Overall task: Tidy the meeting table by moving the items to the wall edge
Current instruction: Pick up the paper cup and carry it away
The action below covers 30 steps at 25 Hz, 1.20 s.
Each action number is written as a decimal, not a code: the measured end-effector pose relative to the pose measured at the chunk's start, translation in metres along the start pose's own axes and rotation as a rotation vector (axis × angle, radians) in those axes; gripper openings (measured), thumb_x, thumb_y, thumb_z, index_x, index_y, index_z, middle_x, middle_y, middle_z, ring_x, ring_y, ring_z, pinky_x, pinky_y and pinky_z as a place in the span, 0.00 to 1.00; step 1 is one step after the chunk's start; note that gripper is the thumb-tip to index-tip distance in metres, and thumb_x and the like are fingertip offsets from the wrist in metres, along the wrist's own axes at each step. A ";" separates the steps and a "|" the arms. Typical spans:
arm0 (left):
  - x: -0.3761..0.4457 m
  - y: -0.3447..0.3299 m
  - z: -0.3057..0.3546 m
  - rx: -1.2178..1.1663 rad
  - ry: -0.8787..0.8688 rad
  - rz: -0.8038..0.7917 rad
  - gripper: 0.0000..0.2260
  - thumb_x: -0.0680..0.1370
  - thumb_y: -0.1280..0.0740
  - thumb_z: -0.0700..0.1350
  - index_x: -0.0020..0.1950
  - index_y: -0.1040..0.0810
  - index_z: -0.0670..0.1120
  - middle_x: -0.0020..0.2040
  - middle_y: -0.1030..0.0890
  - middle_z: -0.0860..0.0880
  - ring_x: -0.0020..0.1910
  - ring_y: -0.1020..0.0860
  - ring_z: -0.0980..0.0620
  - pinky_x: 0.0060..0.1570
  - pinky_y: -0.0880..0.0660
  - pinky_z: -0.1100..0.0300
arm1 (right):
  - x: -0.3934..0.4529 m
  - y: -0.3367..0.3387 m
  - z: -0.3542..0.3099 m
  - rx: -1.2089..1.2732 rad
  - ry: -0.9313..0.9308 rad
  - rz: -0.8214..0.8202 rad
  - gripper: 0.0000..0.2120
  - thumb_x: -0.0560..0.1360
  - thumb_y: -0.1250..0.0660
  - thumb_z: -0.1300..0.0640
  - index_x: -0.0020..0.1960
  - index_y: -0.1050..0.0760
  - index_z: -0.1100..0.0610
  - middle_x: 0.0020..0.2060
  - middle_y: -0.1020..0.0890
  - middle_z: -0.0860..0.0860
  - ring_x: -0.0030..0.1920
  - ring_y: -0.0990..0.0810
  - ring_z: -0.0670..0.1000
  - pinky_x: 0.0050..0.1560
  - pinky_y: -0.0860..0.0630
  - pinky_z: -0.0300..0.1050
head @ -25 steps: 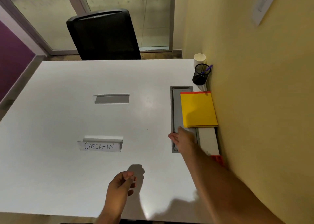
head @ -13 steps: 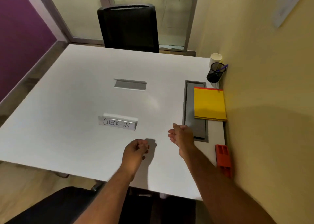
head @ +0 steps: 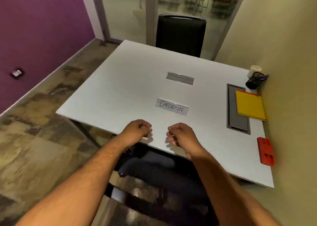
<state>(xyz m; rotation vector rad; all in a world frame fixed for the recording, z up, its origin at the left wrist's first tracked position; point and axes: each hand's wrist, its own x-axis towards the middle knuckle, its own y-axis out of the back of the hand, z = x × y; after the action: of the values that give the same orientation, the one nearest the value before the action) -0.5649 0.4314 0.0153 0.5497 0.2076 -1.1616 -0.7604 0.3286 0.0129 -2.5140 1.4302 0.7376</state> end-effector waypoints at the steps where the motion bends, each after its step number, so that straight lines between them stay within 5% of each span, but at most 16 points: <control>1: -0.013 0.021 -0.009 -0.011 -0.009 0.032 0.09 0.79 0.28 0.44 0.58 0.17 0.48 0.51 0.14 0.48 0.47 0.15 0.51 0.44 0.22 0.61 | -0.011 -0.021 -0.005 -0.046 0.013 -0.034 0.08 0.80 0.30 0.56 0.54 0.20 0.60 0.49 0.13 0.58 0.43 0.16 0.54 0.42 0.20 0.46; 6: -0.080 0.136 -0.072 -0.159 0.007 0.240 0.04 0.79 0.28 0.39 0.53 0.17 0.46 0.44 0.16 0.46 0.40 0.18 0.52 0.33 0.26 0.69 | -0.048 -0.144 -0.031 -0.220 0.075 -0.205 0.04 0.79 0.30 0.58 0.52 0.18 0.58 0.50 0.13 0.59 0.42 0.15 0.52 0.49 0.19 0.49; 15: -0.119 0.247 -0.157 -0.342 0.098 0.452 0.05 0.82 0.33 0.37 0.55 0.19 0.41 0.45 0.19 0.42 0.40 0.23 0.49 0.40 0.26 0.55 | -0.021 -0.299 -0.037 -0.364 0.108 -0.302 0.07 0.78 0.28 0.54 0.51 0.18 0.58 0.50 0.13 0.60 0.38 0.16 0.50 0.41 0.21 0.47; 22: -0.049 0.400 -0.173 -0.028 0.125 0.451 0.17 0.75 0.38 0.26 0.54 0.18 0.44 0.46 0.18 0.46 0.39 0.22 0.50 0.37 0.27 0.58 | 0.076 -0.456 -0.050 -0.350 0.050 -0.380 0.08 0.78 0.30 0.54 0.51 0.17 0.59 0.44 0.13 0.56 0.40 0.17 0.50 0.42 0.22 0.46; 27: 0.019 0.496 -0.165 0.041 0.207 0.465 0.11 0.79 0.34 0.32 0.56 0.19 0.45 0.45 0.19 0.48 0.34 0.26 0.53 0.29 0.30 0.64 | 0.166 -0.554 -0.079 -0.495 0.027 -0.371 0.10 0.79 0.28 0.52 0.54 0.18 0.58 0.49 0.14 0.55 0.48 0.16 0.52 0.51 0.21 0.46; 30: 0.065 0.548 -0.164 0.053 0.230 0.464 0.10 0.79 0.34 0.33 0.56 0.19 0.45 0.44 0.20 0.47 0.29 0.30 0.53 0.28 0.33 0.61 | 0.214 -0.598 -0.105 -0.569 0.054 -0.319 0.09 0.78 0.27 0.51 0.54 0.19 0.55 0.49 0.16 0.50 0.47 0.19 0.49 0.48 0.23 0.42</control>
<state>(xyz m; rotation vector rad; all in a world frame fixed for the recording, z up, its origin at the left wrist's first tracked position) -0.0203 0.6188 0.0142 0.7341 0.2319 -0.6547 -0.1319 0.4439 -0.0630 -3.0927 0.8745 1.1440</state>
